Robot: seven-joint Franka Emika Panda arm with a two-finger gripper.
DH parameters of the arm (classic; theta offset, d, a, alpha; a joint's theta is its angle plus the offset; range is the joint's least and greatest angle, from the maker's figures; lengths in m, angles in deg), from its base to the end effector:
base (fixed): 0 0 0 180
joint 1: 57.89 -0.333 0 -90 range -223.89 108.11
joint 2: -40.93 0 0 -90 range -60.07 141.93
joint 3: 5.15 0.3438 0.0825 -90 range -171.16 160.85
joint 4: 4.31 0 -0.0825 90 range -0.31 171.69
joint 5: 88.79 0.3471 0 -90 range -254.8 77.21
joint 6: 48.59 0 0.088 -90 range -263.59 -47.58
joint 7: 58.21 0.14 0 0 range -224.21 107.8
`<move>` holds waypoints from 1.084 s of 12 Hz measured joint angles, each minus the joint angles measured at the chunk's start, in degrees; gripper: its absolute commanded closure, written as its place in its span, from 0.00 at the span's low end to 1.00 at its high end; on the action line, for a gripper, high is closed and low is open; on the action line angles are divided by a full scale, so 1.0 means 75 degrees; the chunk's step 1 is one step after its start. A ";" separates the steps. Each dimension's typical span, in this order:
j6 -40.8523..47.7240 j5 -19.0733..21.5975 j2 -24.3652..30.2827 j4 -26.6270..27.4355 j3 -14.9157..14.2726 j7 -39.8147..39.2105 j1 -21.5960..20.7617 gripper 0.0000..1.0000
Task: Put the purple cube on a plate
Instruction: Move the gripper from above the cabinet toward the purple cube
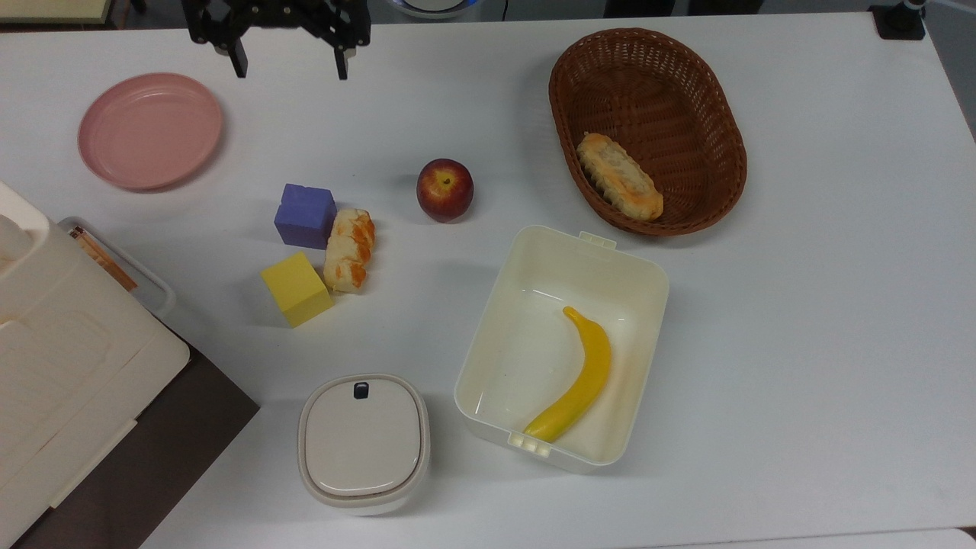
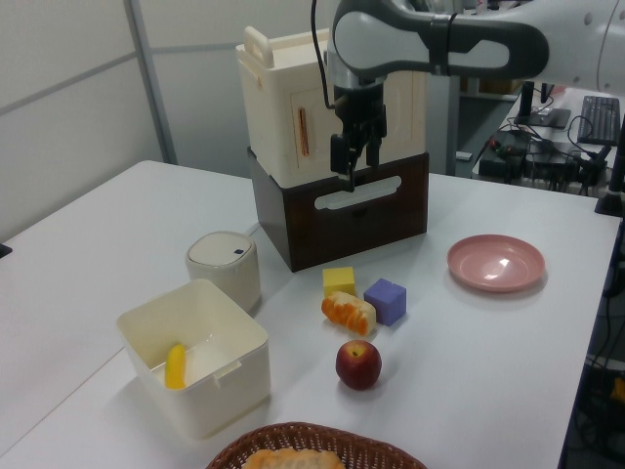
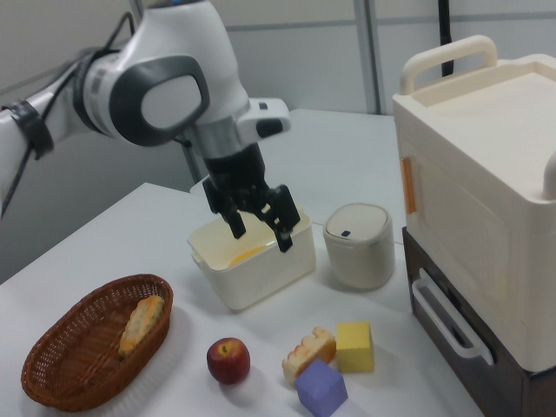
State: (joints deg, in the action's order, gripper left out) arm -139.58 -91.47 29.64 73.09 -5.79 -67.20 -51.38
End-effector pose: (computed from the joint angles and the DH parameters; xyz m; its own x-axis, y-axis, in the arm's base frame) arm 0.5816 -0.0787 0.6082 0.9989 0.0331 0.0320 0.0313 -0.9980 0.0546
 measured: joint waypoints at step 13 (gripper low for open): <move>-0.0040 -0.0026 -0.0099 0.0139 -0.0007 -0.0100 0.0137 0.00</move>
State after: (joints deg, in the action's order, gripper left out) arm -139.88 -91.67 28.90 74.13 -5.84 -67.95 -50.35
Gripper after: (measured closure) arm 0.000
